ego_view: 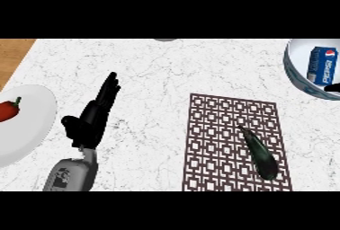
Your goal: Pick the can from the placemat and place it in the bowl
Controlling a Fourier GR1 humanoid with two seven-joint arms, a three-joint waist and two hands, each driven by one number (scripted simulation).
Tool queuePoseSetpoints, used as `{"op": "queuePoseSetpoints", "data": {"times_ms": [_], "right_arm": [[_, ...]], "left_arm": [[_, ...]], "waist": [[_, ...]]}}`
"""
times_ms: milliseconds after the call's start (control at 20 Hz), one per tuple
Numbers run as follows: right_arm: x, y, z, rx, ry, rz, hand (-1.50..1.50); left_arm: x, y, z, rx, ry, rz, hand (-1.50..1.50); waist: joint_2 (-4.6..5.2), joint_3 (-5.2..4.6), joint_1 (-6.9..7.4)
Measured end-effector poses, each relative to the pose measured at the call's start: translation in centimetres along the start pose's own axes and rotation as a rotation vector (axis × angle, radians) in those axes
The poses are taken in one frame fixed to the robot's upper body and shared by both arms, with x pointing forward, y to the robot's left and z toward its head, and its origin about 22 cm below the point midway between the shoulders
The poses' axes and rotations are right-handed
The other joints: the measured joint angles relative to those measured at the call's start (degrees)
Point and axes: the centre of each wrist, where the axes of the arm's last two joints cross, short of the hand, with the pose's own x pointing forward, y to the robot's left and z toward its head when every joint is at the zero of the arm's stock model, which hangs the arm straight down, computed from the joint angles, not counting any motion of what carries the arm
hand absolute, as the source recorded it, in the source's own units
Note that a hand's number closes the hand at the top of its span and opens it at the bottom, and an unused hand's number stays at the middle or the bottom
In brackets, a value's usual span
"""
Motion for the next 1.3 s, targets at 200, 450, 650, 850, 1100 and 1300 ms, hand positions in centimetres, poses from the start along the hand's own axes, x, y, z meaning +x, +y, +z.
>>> {"op": "queuePoseSetpoints", "data": {"times_ms": [200,450,650,850,1100,1300], "right_arm": [[0.5,-1.8,0.3,-0.097,-0.016,-0.074,-1.5],[0.7,-3.5,1.6,-0.137,0.045,-0.171,-1.5],[0.8,-4.6,2.6,-0.149,0.091,-0.25,-1.5],[0.8,-5.3,3.3,-0.146,0.122,-0.304,-1.5],[0.9,-5.8,4.0,-0.125,0.143,-0.347,-1.5],[1.1,-6.2,4.6,-0.116,0.15,-0.353,-1.5]], "left_arm": [[-0.3,0.0,0.2,0.003,0.006,0.0,0.0],[-0.2,-0.1,0.1,0.002,-0.002,-0.005,0.0],[-0.1,0.2,0.1,0.008,-0.006,-0.001,0.0],[-0.1,-0.1,0.2,0.005,-0.004,-0.003,0.0],[-0.2,-0.1,0.4,0.007,-0.003,0.004,0.0],[-0.4,0.6,0.6,0.014,-0.005,0.003,0.0]], "waist": [[0.02,-0.02,-0.17],[0.15,0.01,-0.22],[0.28,0.08,-0.29],[0.45,0.21,-0.21],[0.42,0.34,-0.41],[0.53,0.4,-0.52]]}}
